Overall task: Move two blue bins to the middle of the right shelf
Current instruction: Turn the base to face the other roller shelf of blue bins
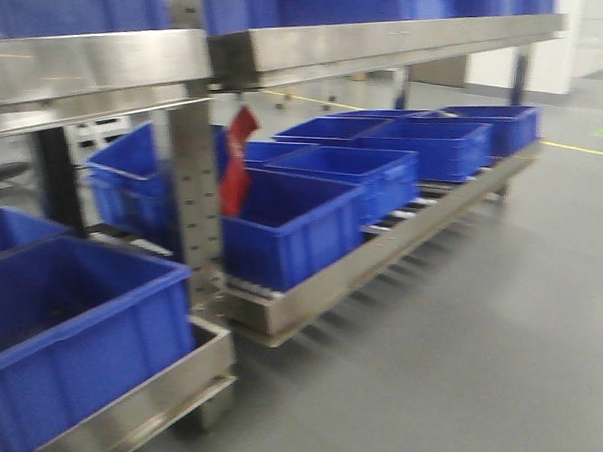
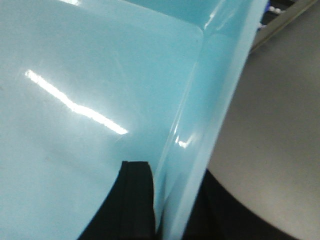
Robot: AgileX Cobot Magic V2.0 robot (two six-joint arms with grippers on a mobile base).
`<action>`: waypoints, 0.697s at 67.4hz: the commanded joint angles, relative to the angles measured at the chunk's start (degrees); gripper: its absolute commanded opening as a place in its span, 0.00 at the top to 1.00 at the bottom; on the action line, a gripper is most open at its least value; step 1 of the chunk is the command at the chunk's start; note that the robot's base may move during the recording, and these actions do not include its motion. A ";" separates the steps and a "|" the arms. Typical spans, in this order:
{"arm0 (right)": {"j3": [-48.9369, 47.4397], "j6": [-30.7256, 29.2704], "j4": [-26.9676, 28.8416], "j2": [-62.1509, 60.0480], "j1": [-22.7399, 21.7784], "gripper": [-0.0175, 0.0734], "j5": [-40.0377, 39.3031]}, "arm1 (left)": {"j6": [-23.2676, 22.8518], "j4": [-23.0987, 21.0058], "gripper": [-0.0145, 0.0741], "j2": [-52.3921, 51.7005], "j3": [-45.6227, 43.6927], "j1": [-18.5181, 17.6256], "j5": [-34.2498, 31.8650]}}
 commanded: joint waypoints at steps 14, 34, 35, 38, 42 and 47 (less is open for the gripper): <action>-0.61 -1.80 -0.28 -0.63 -0.17 0.97 0.33 | -1.23 -2.47 0.96 -0.86 -0.89 0.00 -8.23; -0.61 -1.80 -0.28 -0.63 -0.17 0.97 0.33 | -1.23 -2.47 0.96 -0.86 -0.89 0.00 -8.23; -0.61 -1.80 -0.28 -0.63 -0.17 0.97 0.33 | -1.23 -2.47 0.96 -0.86 -0.89 0.00 -8.23; -0.61 -1.80 -0.28 -0.63 -0.17 0.97 0.33 | -1.23 -2.47 0.96 -0.86 -0.89 0.00 -8.23; -0.61 -1.80 -0.28 -0.63 -0.17 0.97 0.33 | -1.23 -2.47 0.96 -0.86 -0.89 0.00 -8.23; -0.61 -1.80 -0.28 -0.63 -0.17 0.97 0.33 | -1.23 -2.47 0.96 -0.86 -0.89 0.00 -8.23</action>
